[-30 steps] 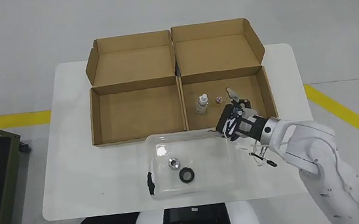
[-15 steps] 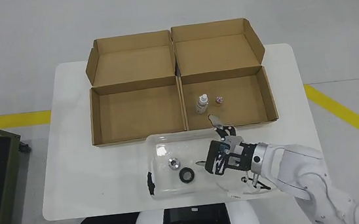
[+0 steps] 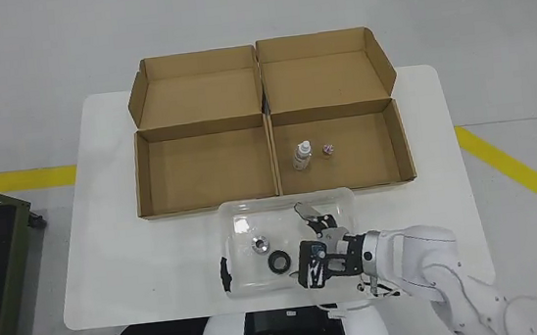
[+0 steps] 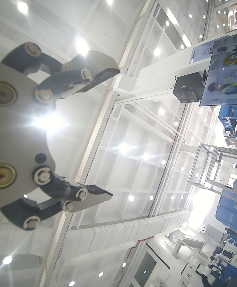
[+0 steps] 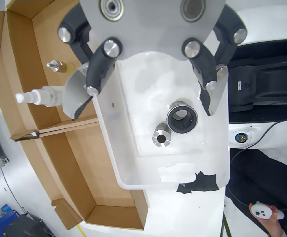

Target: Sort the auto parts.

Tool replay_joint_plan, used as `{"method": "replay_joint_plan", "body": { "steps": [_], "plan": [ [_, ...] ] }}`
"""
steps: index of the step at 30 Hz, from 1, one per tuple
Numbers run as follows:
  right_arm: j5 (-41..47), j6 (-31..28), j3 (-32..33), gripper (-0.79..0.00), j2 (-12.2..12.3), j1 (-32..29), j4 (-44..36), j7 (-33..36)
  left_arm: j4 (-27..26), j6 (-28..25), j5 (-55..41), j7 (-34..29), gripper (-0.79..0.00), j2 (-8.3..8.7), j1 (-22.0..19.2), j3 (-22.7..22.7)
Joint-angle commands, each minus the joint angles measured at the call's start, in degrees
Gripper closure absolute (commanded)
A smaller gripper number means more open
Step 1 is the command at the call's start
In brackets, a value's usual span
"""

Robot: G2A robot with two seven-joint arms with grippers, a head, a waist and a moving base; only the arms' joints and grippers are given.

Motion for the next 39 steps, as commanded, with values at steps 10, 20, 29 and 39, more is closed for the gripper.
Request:
{"method": "replay_joint_plan", "body": {
  "steps": [10, 20, 29, 39],
  "plan": [
    [1.8, -0.3, -6.1, -0.785, -0.9, 5.6, 6.4, 3.6, 0.0, 0.0, 0.0, 0.0, -0.785, 0.00, 0.0, 0.0],
    [4.1, 0.6, -10.9, -0.785, -1.9, 9.0, 11.4, 5.9, 0.0, 0.0, 0.0, 0.0, -0.785, 0.00, 0.0, 0.0],
    [5.0, 1.5, -13.8, -0.785, -2.6, 11.1, 14.3, 6.3, 0.0, 0.0, 0.0, 0.0, -0.785, 0.00, 0.0, 0.0],
    [5.3, 2.1, -15.2, -0.422, -2.8, 11.6, 14.6, 6.9, 0.0, 0.0, 0.0, 0.0, -0.785, 0.00, 0.0, 0.0]
  ]
}}
